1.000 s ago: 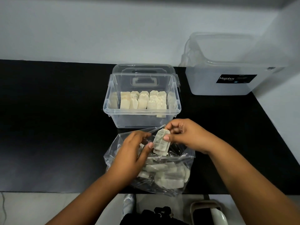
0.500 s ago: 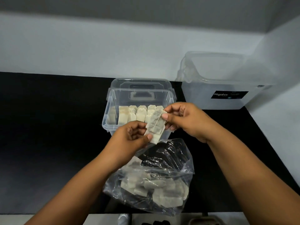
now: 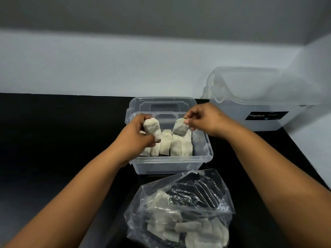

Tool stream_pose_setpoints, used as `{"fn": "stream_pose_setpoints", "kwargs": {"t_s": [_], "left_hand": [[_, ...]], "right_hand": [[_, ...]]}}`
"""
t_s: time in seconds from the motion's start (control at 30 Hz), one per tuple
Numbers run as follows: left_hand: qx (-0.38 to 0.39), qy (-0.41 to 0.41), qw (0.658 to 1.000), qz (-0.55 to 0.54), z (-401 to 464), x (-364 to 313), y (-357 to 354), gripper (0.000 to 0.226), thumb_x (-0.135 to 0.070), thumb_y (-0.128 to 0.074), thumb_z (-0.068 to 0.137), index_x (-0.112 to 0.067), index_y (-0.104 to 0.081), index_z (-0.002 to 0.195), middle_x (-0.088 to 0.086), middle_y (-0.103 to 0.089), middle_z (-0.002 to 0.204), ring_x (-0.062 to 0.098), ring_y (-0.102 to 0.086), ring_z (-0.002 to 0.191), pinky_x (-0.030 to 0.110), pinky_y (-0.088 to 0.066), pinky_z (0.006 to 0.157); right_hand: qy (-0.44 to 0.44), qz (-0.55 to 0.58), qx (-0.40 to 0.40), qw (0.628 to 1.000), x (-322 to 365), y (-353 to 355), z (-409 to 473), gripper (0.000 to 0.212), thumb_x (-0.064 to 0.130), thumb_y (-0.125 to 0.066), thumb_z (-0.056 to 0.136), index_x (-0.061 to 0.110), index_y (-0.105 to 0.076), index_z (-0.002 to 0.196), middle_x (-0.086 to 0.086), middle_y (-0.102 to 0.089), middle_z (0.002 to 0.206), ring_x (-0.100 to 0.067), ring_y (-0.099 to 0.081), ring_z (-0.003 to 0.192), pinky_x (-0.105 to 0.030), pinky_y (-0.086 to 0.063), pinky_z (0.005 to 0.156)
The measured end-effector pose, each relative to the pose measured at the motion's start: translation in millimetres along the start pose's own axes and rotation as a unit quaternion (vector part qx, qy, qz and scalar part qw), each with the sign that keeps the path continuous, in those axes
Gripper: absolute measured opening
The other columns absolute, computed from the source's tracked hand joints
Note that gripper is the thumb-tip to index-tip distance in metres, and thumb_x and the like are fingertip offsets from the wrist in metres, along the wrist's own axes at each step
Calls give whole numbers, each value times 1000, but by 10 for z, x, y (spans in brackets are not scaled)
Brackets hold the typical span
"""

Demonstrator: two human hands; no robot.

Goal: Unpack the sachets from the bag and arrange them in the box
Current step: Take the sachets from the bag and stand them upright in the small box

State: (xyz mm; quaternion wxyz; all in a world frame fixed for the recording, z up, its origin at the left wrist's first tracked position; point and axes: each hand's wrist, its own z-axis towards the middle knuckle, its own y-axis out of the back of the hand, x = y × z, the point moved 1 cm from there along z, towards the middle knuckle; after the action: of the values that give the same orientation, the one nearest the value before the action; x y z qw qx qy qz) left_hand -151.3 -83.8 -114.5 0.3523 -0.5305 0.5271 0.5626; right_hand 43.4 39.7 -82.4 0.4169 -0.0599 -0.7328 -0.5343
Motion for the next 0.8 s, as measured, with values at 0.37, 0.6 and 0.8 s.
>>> {"fn": "stream_pose_setpoints", "kwargs": {"t_s": [0.37, 0.6, 0.8], "left_hand": [[64, 57, 994, 67, 506, -10, -86, 17, -15, -47, 97, -8, -61, 101, 11, -64, 90, 28, -65, 88, 39, -59, 81], [105, 47, 955, 273, 599, -31, -149, 16, -19, -60, 92, -7, -70, 91, 12, -66, 80, 16, -52, 64, 25, -41, 58], [150, 70, 897, 409, 769, 23, -293, 11, -14, -69, 85, -13, -65, 94, 6, -66, 88, 22, -64, 77, 28, -52, 64]], "right_hand": [[-85, -183, 255, 946, -12, -592, 346, 16, 0, -57, 93, 4, -63, 107, -1, -69, 79, -17, -66, 65, -24, -54, 61], [-105, -276, 262, 919, -90, -730, 447, 24, -1, -64, 87, 7, -66, 109, 1, -67, 78, -19, -69, 73, -32, -58, 73], [-95, -348, 222, 906, 4, -685, 441, 15, 5, -62, 88, 7, -68, 102, -5, -63, 84, -18, -57, 64, -24, -44, 51]]}}
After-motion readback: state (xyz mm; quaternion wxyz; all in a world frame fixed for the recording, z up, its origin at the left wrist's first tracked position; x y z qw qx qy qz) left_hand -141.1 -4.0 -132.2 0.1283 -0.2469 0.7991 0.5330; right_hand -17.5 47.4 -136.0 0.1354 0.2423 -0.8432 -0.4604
